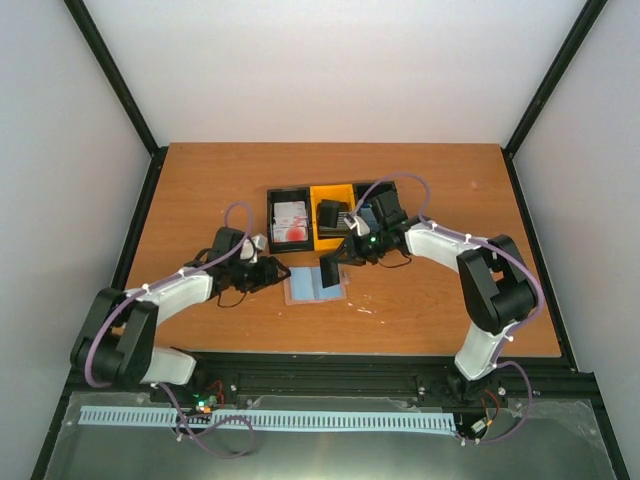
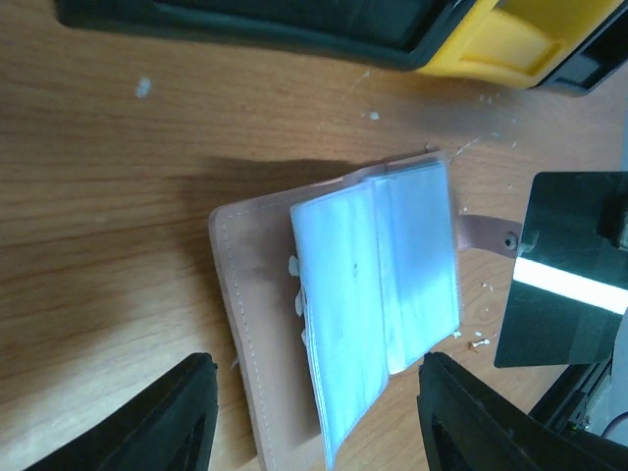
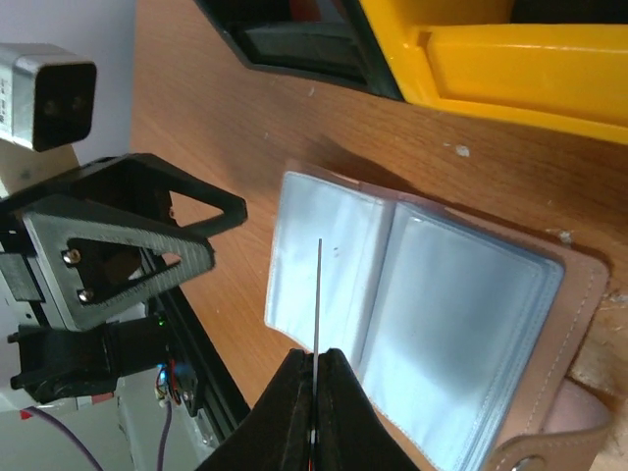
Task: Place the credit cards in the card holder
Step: Adjust the card holder at the center of the board, then insert the credit card into the card holder.
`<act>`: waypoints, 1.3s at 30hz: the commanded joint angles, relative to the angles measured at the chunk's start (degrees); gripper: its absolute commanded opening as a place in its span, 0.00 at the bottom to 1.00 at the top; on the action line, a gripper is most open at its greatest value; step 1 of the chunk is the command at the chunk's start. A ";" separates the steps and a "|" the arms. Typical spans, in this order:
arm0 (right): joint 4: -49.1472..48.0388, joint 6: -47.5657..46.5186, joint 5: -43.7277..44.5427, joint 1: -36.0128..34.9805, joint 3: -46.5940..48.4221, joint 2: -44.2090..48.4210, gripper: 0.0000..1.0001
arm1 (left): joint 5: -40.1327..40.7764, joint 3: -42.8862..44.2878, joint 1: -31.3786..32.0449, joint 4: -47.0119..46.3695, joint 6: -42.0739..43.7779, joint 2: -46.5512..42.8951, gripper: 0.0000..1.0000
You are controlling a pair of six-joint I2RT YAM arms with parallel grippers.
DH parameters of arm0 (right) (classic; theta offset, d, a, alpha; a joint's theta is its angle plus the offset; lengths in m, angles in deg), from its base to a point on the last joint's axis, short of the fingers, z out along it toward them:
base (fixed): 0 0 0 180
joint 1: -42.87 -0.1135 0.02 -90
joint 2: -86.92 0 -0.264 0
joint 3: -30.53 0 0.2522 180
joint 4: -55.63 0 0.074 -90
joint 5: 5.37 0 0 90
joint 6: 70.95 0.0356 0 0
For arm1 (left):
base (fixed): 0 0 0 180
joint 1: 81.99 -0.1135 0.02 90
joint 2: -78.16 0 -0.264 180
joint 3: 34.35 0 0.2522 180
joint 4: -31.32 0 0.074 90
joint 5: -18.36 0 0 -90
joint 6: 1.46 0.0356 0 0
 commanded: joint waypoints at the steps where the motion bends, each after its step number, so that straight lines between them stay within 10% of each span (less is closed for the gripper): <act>1: -1.18 0.53 0.17 -0.34 2.06 -3.05 0.03 | 1.60 4.64 3.47 -1.68 -2.58 6.33 0.58; 10: -4.30 0.71 -2.98 -1.43 1.85 -8.61 0.03 | 10.67 10.60 8.13 6.05 -5.55 15.28 0.25; 39: -3.91 -1.91 -3.70 1.73 0.02 -11.04 0.03 | 5.03 4.67 8.21 -0.90 -6.58 11.04 0.37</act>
